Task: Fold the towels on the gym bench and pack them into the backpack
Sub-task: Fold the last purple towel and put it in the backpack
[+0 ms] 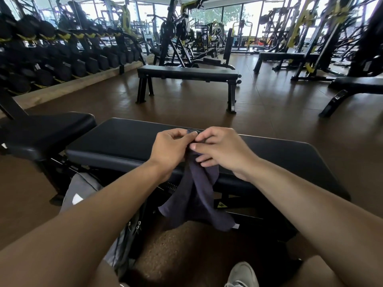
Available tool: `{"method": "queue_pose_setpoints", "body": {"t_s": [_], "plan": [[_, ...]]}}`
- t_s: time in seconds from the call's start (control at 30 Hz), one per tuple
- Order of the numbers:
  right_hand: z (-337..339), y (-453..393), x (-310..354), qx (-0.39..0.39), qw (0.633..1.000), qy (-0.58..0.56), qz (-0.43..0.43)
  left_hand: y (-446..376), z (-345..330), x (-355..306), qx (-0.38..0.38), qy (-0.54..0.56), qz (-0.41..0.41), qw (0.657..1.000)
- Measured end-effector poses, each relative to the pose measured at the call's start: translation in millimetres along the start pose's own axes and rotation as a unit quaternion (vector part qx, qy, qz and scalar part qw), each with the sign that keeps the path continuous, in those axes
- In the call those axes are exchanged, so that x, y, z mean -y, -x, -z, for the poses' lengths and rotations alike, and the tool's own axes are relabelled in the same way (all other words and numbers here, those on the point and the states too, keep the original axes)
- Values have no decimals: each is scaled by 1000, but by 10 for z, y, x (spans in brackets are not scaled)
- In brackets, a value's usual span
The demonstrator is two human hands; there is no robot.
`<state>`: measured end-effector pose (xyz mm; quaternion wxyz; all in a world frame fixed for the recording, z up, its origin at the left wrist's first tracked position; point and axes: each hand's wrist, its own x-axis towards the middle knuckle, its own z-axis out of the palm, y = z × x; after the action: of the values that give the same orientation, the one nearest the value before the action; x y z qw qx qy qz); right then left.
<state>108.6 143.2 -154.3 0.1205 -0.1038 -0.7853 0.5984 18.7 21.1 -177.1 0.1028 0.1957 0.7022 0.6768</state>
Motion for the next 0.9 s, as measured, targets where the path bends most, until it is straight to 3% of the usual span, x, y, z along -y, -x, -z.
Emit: {"method": "queue_pose_setpoints", "body": {"t_s": [0.13,0.27,0.37,0.57,0.67,0.77,0.9], "plan": [[89,11,6,55,995,86,20,10,61,-26,14,2,9,1000],[120,-45,-74,-30,980,179,85,66,63,-24,64,13,6,998],[144,-108,-141,-98,945,275,149,77,48,-33,70,3,2,998],[143,-138,-168,-108,943,276,152,132,72,-80,122,-4,-22,992],[187,-130,-150,-75,951,268,136,122,137,-74,136,-28,-29,990],[282,-123,-107,9,964,247,99,51,254,-66,128,24,5,991],[429,-102,-130,99,935,335,55,-34,410,18,120,0,22,993]]}}
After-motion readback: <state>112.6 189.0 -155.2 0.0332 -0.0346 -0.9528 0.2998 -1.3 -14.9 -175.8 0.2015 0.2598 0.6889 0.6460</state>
